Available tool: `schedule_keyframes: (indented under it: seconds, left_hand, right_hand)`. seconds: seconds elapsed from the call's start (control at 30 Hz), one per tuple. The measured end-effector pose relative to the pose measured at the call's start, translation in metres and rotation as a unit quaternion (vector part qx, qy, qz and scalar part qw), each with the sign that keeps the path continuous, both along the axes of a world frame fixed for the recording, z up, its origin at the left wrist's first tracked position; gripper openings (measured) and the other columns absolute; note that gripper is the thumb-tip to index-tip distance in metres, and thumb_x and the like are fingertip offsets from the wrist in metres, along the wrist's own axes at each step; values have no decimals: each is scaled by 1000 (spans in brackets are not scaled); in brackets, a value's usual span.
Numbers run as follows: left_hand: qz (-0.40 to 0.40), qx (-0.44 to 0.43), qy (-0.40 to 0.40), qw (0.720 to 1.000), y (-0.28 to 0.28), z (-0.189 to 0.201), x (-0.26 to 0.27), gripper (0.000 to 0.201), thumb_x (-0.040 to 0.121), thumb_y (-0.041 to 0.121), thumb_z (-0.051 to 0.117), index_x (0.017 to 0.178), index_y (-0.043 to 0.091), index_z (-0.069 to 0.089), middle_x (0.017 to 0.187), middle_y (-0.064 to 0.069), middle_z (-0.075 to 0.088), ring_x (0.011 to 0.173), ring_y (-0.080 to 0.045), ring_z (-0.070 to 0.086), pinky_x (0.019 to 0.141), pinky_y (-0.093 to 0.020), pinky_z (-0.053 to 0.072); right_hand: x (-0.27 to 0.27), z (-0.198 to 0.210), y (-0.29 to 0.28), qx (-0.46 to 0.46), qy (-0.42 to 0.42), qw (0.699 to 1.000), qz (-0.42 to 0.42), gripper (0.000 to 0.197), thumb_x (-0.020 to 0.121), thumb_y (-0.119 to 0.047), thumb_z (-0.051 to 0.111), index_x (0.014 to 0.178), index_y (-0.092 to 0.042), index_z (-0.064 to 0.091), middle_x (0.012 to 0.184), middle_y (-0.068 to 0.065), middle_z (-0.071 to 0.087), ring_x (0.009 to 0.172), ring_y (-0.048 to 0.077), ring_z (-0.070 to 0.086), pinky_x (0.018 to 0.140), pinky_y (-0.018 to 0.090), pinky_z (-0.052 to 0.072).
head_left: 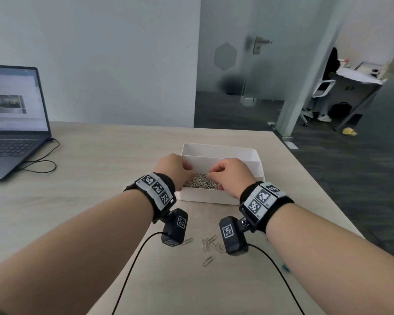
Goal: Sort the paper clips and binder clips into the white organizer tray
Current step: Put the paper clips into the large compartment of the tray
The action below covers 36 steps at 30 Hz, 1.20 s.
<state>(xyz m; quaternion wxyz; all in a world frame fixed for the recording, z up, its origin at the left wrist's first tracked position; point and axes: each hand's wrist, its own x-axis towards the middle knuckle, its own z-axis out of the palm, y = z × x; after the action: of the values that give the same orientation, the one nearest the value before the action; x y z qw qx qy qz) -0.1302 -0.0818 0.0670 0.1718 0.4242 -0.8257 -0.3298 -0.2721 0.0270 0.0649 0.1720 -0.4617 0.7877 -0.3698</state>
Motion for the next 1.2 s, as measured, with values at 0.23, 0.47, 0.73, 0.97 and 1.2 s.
schedule_keyframes:
  seconds: [0.23, 0.47, 0.73, 0.97, 1.2]
  left_hand:
    - [-71, 1, -86, 994, 20, -1, 31, 9, 88, 31, 72, 88, 22, 76, 76, 3, 72, 60, -17, 69, 60, -31, 63]
    - [-171, -5, -304, 937, 65, -11, 55, 24, 77, 42, 80, 90, 22, 75, 80, 5, 72, 52, -12, 67, 50, -25, 56]
    - [-174, -30, -309, 935, 94, -9, 51, 19, 86, 23, 71, 102, 14, 77, 95, -4, 78, 20, 7, 41, 40, -14, 38]
    - [-190, -82, -333, 920, 116, -12, 42, 49, 72, 55, 80, 95, 12, 76, 80, -3, 73, 54, -13, 59, 64, -28, 53]
    - [-207, -85, -356, 907, 118, -9, 33, 26, 83, 33, 74, 94, 9, 76, 64, 2, 64, 43, -9, 51, 69, -28, 56]
  right_hand:
    - [9, -4, 39, 48, 81, 992, 88, 8, 86, -30, 75, 88, -22, 73, 84, -9, 71, 78, 7, 64, 74, 26, 53]
    - [24, -17, 89, 254, 133, 944, 160, 29, 77, -48, 79, 87, -22, 72, 86, -4, 74, 68, 6, 62, 65, 25, 52]
    - [46, -21, 94, 257, 183, 929, 192, 18, 83, -35, 73, 94, -21, 74, 98, -4, 70, 91, 16, 66, 78, 29, 54]
    - [46, -19, 87, 259, 186, 922, 221, 12, 83, -26, 74, 94, -21, 74, 88, -7, 66, 79, 12, 61, 65, 24, 47]
    - [41, -26, 80, 235, 203, 926, 213, 33, 77, -34, 80, 105, -27, 66, 98, -9, 54, 88, 13, 52, 67, 27, 39]
